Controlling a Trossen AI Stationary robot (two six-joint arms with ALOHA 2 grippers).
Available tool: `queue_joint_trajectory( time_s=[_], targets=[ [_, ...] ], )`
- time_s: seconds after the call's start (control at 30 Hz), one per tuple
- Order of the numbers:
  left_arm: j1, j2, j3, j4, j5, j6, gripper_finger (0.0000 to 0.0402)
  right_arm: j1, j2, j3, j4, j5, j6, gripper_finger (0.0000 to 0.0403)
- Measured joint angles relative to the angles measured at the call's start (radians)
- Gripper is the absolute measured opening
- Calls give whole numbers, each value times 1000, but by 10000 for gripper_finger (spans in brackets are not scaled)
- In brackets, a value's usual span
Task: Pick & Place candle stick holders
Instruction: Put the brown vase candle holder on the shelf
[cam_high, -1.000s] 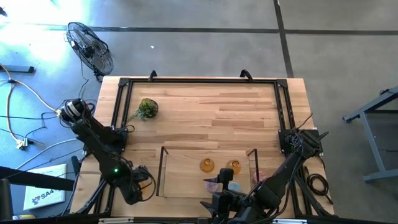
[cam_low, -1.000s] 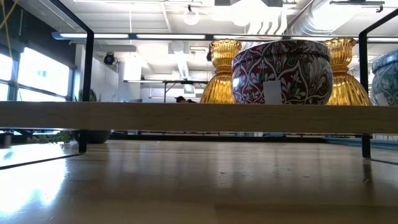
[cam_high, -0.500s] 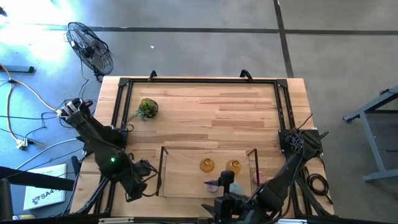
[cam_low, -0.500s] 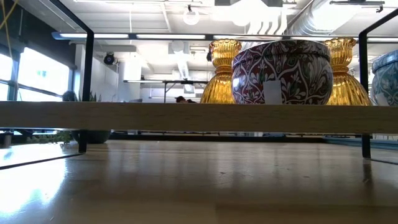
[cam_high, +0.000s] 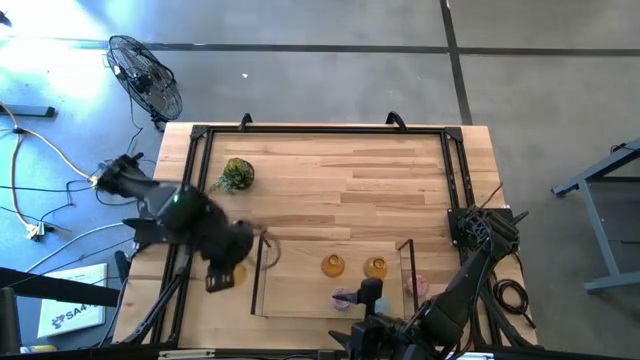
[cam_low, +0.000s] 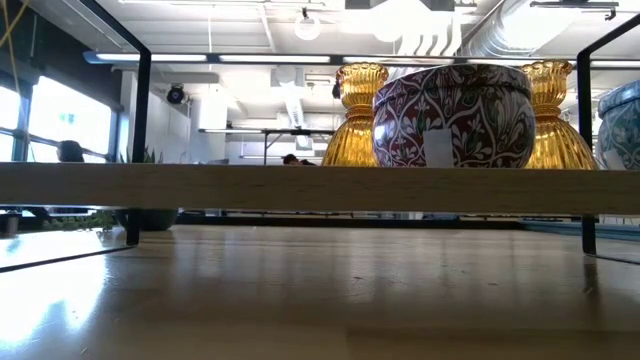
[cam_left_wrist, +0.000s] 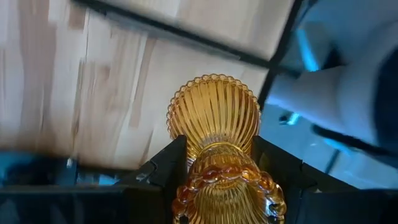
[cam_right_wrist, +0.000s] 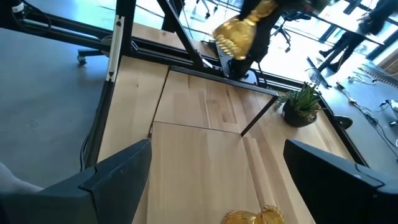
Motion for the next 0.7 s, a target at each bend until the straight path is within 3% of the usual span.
queue_joint_trajectory(
  time_s=[0.37,0.7],
  targets=[
    [357,42,69,150,160,465,150,0,0,0,-20,33,0,360],
    [402,270,67,228,132,789,151,26,0,0,-61,113,-2,360]
  ],
)
